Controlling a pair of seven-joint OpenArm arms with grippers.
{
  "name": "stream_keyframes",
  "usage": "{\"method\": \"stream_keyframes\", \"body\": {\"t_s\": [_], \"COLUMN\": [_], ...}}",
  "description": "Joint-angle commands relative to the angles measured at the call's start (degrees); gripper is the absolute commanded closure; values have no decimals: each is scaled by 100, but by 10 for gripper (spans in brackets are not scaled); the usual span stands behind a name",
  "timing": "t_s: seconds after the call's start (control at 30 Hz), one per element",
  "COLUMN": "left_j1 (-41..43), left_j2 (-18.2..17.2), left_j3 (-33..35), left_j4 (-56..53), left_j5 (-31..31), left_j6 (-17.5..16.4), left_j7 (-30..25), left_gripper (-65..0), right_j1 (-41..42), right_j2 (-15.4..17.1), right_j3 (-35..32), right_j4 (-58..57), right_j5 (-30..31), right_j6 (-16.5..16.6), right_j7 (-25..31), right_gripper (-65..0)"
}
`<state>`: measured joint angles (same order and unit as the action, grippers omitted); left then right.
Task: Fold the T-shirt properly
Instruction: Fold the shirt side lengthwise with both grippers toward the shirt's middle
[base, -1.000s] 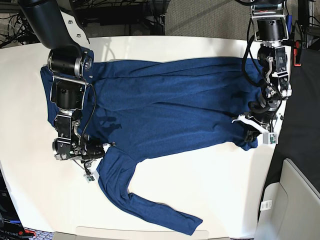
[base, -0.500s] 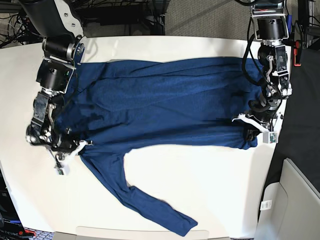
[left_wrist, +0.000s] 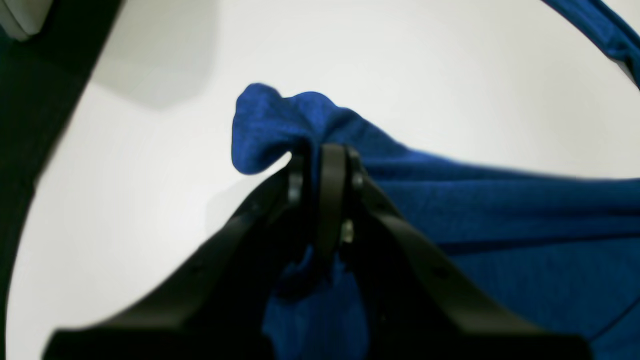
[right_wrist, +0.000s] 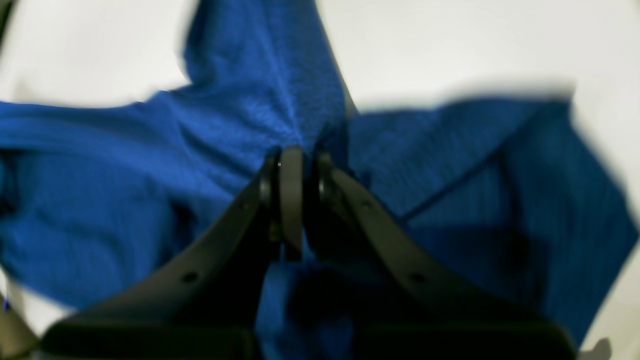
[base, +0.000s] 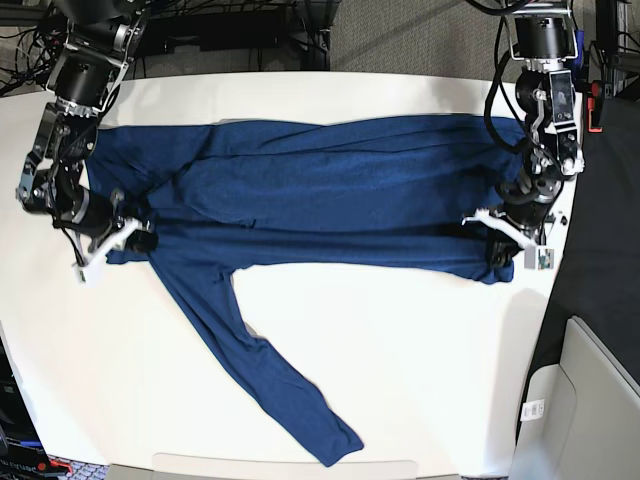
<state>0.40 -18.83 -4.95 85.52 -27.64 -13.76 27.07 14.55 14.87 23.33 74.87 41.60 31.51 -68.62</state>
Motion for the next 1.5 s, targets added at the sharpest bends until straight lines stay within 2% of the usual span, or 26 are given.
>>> {"method": "stream_keyframes", "body": {"t_s": [0.0, 0.23, 0.5, 0.6, 0.9, 1.1, 1.27, 1.37, 1.47], "left_j1": [-10, 421, 799, 905, 949, 658, 544, 553, 571], "left_j2": [-91, -82, -82, -82, -82, -73, -82, -82, -82], "left_j3": [-186, -371, -388, -538, -564, -564, -564, -564, -582], "left_j4": [191, 701, 930, 921, 253, -371, -494, -406, -266], "left_j5": [-54, -54, -45, -45, -45, -45, -45, -45, -45], "left_j6": [-18, -18, -18, -18, 9, 18, 26, 26, 26], "left_j7": [-109, -92, -92, -92, -83, -83, -83, -83, -83], "left_gripper": [0, 0, 0, 0, 0, -4, -105, -177, -216], "right_j1": [79, -439, -571, -571, -659, -721, -721, -712, -703], "right_j2": [82, 91, 91, 223, 249, 249, 293, 337, 337], "right_j3": [89, 291, 379, 335, 326, 344, 370, 379, 379], "right_j4": [201, 728, 763, 763, 737, 939, 1010, 1010, 1141], "right_j5": [275, 538, 785, 767, 714, 301, 204, 222, 257], "right_j6": [27, 27, 27, 27, -8, -8, -17, -17, -25], "right_j7": [88, 36, 36, 36, 36, 53, 53, 62, 62], "right_gripper": [-9, -9, -9, -9, -12, -15, -31, -119, -200]}}
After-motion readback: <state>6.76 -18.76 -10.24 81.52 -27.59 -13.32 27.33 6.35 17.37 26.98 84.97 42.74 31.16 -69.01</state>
